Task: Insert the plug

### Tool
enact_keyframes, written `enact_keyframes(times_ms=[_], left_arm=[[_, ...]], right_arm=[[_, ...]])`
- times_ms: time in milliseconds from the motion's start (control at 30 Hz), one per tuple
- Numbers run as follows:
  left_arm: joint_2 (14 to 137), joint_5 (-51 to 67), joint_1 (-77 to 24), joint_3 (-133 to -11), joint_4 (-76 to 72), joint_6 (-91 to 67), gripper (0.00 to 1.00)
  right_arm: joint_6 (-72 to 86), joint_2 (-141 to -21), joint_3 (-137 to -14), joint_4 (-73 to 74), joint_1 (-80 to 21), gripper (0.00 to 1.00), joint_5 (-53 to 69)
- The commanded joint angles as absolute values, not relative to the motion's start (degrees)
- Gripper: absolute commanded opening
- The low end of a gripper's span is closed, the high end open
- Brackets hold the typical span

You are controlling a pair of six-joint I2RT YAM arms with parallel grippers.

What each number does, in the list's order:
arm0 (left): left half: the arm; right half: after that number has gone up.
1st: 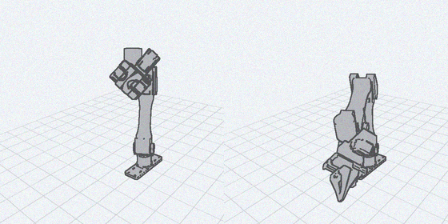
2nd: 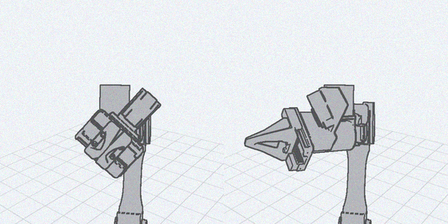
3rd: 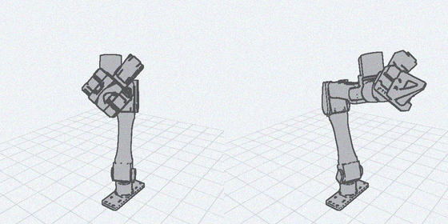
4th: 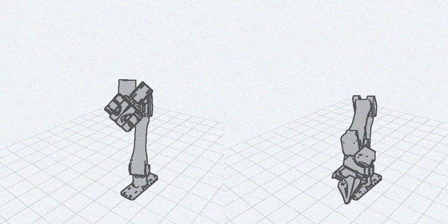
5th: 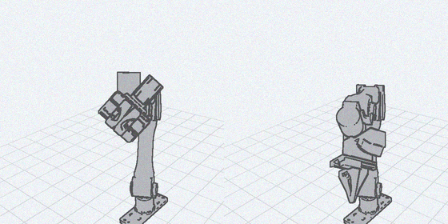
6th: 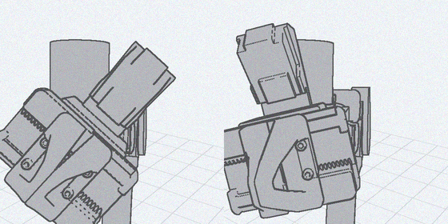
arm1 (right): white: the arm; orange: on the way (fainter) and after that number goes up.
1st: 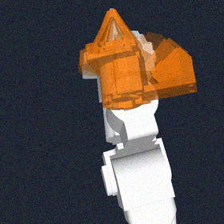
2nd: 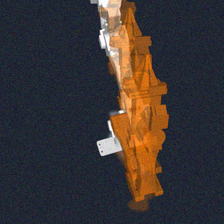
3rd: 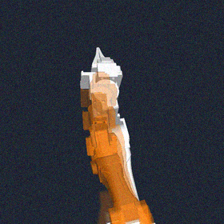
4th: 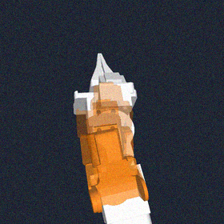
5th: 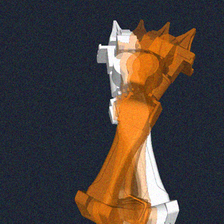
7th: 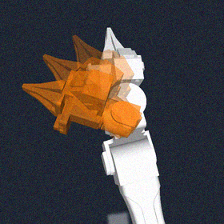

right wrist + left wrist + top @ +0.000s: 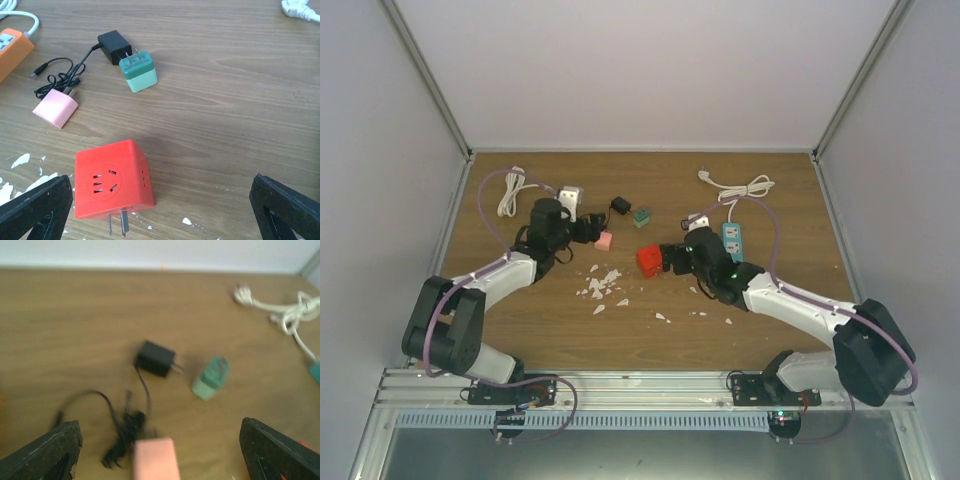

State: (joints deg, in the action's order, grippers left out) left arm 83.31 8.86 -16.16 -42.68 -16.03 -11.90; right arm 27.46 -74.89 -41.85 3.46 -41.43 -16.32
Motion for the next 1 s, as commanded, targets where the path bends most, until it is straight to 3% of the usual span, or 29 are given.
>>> enact_keyframes(times_ms=[0,367,967], left_arm=[[86.0,6.7,-22.5,-39.5,-12.9,-12.2,0.88],[87.1,-1.1,-27.3,-32.9,-18.7,-16.2,0.76],[99.9,-4.1,-27.6,-39.5,-22.6,-14.7,0.72]], right_arm=[[28.3,-75.1,-40.2,-1.2,-40.8,1.00,-14.7],[26.3,-79.8,-40.3,-4.0,-39.8,0.99,-12.2],[24.0,-79.6,-38.0,-6.5,-37.8,1.00,-9.0]])
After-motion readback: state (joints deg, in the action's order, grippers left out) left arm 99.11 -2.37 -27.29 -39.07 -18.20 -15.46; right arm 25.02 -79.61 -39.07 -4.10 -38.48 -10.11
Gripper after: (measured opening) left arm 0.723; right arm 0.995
